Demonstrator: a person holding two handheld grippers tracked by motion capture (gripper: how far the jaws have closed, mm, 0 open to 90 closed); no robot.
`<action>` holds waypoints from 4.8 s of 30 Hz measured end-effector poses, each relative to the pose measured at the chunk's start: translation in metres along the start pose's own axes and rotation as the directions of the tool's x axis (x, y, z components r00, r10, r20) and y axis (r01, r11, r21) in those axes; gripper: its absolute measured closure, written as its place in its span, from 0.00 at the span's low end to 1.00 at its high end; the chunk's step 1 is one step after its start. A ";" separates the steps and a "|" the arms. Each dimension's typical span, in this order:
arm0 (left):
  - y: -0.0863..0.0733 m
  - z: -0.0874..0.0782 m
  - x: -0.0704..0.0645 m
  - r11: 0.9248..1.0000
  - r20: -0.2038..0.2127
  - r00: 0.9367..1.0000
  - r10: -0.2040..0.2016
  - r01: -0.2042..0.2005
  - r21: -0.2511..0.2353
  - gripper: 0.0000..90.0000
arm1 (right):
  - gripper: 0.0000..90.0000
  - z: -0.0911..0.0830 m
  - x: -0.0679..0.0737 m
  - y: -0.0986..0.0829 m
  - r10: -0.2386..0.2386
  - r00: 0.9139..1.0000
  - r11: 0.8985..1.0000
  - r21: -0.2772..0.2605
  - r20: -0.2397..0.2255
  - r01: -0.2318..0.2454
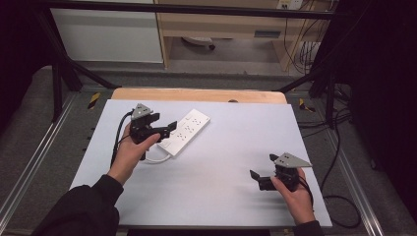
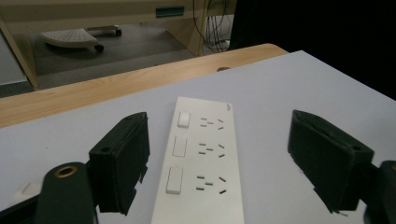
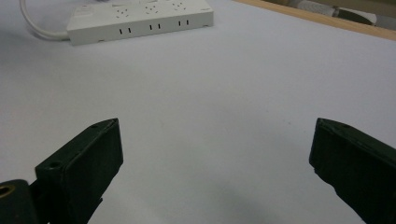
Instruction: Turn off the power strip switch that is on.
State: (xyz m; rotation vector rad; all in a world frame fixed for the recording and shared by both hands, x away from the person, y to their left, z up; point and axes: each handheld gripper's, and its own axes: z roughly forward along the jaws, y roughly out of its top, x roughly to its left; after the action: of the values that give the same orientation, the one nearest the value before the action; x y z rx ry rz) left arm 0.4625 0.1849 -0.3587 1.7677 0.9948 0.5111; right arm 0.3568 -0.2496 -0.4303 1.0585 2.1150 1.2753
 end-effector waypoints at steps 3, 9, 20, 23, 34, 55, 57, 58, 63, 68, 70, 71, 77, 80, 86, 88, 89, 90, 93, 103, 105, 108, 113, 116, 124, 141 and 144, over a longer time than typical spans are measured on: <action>0.000 0.009 0.003 1.000 -0.001 1.000 -0.002 0.002 -0.002 0.27 | 0.04 -0.002 -0.001 0.000 0.005 1.000 1.000 -0.010 0.006 -0.005; 0.002 0.021 0.005 1.000 -0.015 1.000 0.009 -0.008 0.004 0.34 | 0.05 -0.007 -0.004 -0.001 0.027 1.000 0.999 -0.028 0.013 -0.027; 0.005 0.038 0.011 1.000 -0.038 0.999 0.013 -0.013 0.013 0.52 | 0.04 -0.011 -0.008 -0.001 0.039 0.999 0.998 -0.040 0.022 -0.038; 0.005 0.040 0.011 1.000 -0.040 0.999 0.022 -0.021 0.014 0.57 | 0.04 -0.011 -0.008 -0.001 0.042 0.999 0.998 -0.041 0.021 -0.041; -0.001 0.057 0.019 0.999 -0.018 1.000 0.014 -0.013 0.033 0.78 | 0.04 -0.010 -0.008 -0.002 0.071 0.997 0.996 -0.060 0.009 -0.071; -0.015 0.083 0.030 0.991 -0.012 1.000 0.024 -0.022 0.130 1.00 | 0.04 -0.006 -0.009 -0.002 0.068 0.998 0.997 -0.028 0.012 -0.068; -0.014 0.085 0.030 0.990 -0.011 1.000 0.028 -0.026 0.137 1.00 | 0.04 -0.006 -0.009 -0.003 0.066 0.998 0.998 -0.023 0.010 -0.066; -0.014 0.085 0.030 0.990 -0.008 1.000 0.016 -0.015 0.137 1.00 | 0.04 -0.006 -0.009 -0.003 0.066 0.998 0.998 -0.023 0.010 -0.066; -0.012 0.090 0.029 0.987 -0.007 1.000 0.023 -0.022 0.157 1.00 | 0.04 -0.005 -0.009 -0.003 0.071 0.997 0.997 -0.027 0.010 -0.071; -0.012 0.094 0.030 0.984 -0.010 1.000 0.026 -0.024 0.174 1.00 | 0.04 -0.005 -0.009 -0.002 0.069 0.998 0.997 -0.028 0.003 -0.069; -0.013 0.096 0.030 0.982 -0.008 0.999 0.032 -0.030 0.186 1.00 | 0.04 -0.005 -0.010 -0.002 0.069 0.998 0.997 -0.026 0.005 -0.069; -0.013 0.097 0.030 0.982 -0.008 1.000 0.030 -0.028 0.188 1.00 | 0.04 -0.005 -0.009 -0.002 0.069 0.998 0.997 -0.026 0.007 -0.068; -0.014 0.104 0.029 0.975 -0.004 0.999 0.041 -0.039 0.218 1.00 | 0.04 -0.005 -0.009 -0.002 0.069 0.998 0.997 -0.026 0.005 -0.069; -0.014 0.108 0.029 0.974 -0.010 0.999 0.040 -0.037 0.223 1.00 | 0.04 -0.005 -0.009 -0.002 0.070 0.998 0.997 -0.027 0.002 -0.069; -0.013 0.115 0.027 0.970 -0.005 0.999 0.044 -0.041 0.238 1.00 | 0.04 -0.005 -0.010 -0.002 0.069 0.998 0.997 -0.027 -0.005 -0.069; -0.014 0.118 0.027 0.969 -0.007 0.999 0.046 -0.043 0.243 1.00 | 0.04 -0.005 -0.010 -0.002 0.070 0.998 0.997 -0.027 -0.005 -0.070; -0.014 0.119 0.027 0.968 -0.007 0.999 0.046 -0.042 0.246 1.00 | 0.04 -0.005 -0.010 -0.002 0.070 0.998 0.997 -0.027 -0.006 -0.070; -0.014 0.120 0.027 0.968 -0.006 0.999 0.047 -0.044 0.249 1.00 | 0.04 -0.006 -0.010 -0.002 0.070 0.998 0.997 -0.027 -0.006 -0.070; -0.015 0.123 0.026 0.966 -0.009 0.999 0.053 -0.049 0.255 1.00 | 0.04 -0.006 -0.010 -0.002 0.072 0.997 0.997 -0.027 -0.006 -0.072; -0.017 0.127 0.025 0.964 -0.007 0.999 0.054 -0.050 0.262 1.00 | 0.04 -0.006 -0.011 -0.003 0.075 0.997 0.997 -0.027 -0.010 -0.075; -0.017 0.127 0.025 0.964 -0.005 0.999 0.054 -0.051 0.261 1.00 | 0.04 -0.007 -0.011 -0.003 0.075 0.997 0.997 -0.029 -0.009 -0.076; -0.017 0.127 0.026 0.964 -0.010 0.999 0.054 -0.049 0.260 1.00 | 0.04 -0.006 -0.011 -0.003 0.076 0.997 0.997 -0.028 -0.009 -0.076; -0.017 0.127 0.027 0.965 -0.009 0.999 0.052 -0.048 0.257 1.00 | 0.04 -0.006 -0.011 -0.003 0.074 0.997 0.997 -0.027 -0.009 -0.074; -0.017 0.128 0.027 0.965 -0.010 0.998 0.057 -0.053 0.258 1.00 | 0.04 -0.006 -0.011 -0.003 0.073 0.997 0.997 -0.026 -0.008 -0.073; -0.017 0.128 0.027 0.965 -0.007 0.998 0.058 -0.054 0.258 1.00 | 0.04 -0.007 -0.010 -0.003 0.074 0.997 0.997 -0.024 -0.010 -0.074; -0.018 0.131 0.025 0.962 0.002 0.999 0.054 -0.052 0.269 1.00 | 0.04 -0.006 -0.011 -0.003 0.078 0.997 0.997 -0.026 -0.010 -0.078; -0.017 0.131 0.026 0.962 0.000 0.999 0.051 -0.049 0.267 1.00 | 0.04 -0.006 -0.011 -0.003 0.078 0.997 0.997 -0.027 -0.010 -0.078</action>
State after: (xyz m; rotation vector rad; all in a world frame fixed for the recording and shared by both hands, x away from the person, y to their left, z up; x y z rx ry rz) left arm 0.5646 0.1355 -0.4305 2.0361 1.0657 0.4296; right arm 0.3579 -0.2628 -0.4300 1.1357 2.0751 1.3445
